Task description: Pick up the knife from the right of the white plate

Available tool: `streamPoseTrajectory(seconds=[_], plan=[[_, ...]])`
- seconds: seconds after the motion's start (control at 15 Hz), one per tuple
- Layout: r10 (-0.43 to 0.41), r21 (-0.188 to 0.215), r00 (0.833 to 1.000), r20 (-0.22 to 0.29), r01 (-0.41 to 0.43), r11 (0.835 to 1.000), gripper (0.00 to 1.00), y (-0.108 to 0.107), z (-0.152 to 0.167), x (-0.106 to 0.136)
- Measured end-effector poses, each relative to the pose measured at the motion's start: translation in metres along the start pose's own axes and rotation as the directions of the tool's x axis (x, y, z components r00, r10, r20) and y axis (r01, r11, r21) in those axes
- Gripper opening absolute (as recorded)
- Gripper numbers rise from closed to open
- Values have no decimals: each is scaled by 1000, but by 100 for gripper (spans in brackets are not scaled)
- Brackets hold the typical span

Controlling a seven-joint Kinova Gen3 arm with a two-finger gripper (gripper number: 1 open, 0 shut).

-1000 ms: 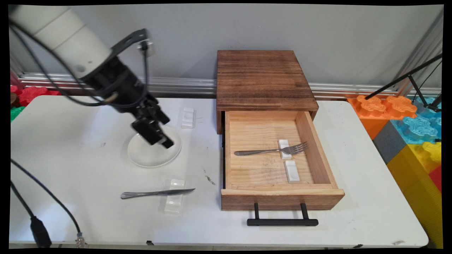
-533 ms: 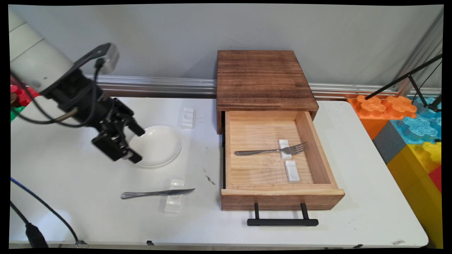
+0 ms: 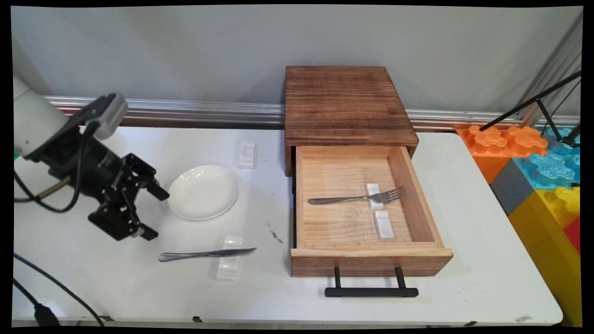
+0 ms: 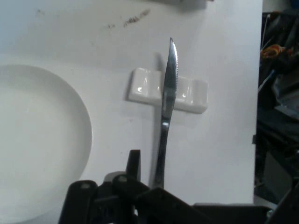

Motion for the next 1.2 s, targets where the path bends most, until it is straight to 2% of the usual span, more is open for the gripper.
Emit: streamPoseTrajectory(seconds=[0.47,1.2], plan=[[58,19,998,-8,-57,998,100,-8,43,-38],[135,16,987,-86,-134,991,100,-22,100,-74]])
